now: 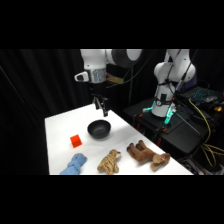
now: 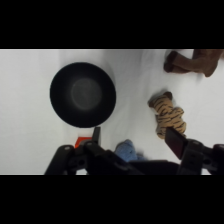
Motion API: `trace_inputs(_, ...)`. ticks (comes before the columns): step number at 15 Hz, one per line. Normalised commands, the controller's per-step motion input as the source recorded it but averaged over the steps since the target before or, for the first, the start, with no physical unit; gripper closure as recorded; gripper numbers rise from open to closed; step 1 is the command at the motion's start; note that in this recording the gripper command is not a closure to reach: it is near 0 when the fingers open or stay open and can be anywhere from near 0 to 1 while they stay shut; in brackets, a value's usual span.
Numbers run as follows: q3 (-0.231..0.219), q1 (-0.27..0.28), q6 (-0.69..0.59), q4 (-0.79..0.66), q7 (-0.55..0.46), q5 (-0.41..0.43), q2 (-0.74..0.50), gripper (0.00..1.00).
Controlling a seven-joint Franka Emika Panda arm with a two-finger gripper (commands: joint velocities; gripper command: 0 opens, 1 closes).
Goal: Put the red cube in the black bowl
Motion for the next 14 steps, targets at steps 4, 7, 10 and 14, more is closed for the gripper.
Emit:
trace_inputs(4, -0.008, -0.057, -0.06, 0.13, -0.1, 0.051, 0.06, 0.0)
trace_inputs(7, -0.052, -0.11, -0.21, 0.51, -0.23, 0.065, 0.24, 0.0)
trace_inputs(10, -0.024, -0.094, -0.21, 0.61, -0.27, 0.09, 0.33, 0.0)
trace_inputs(14, 0.022, -0.081, -0.12, 0.55, -0.3, 0.136, 0.4, 0.0)
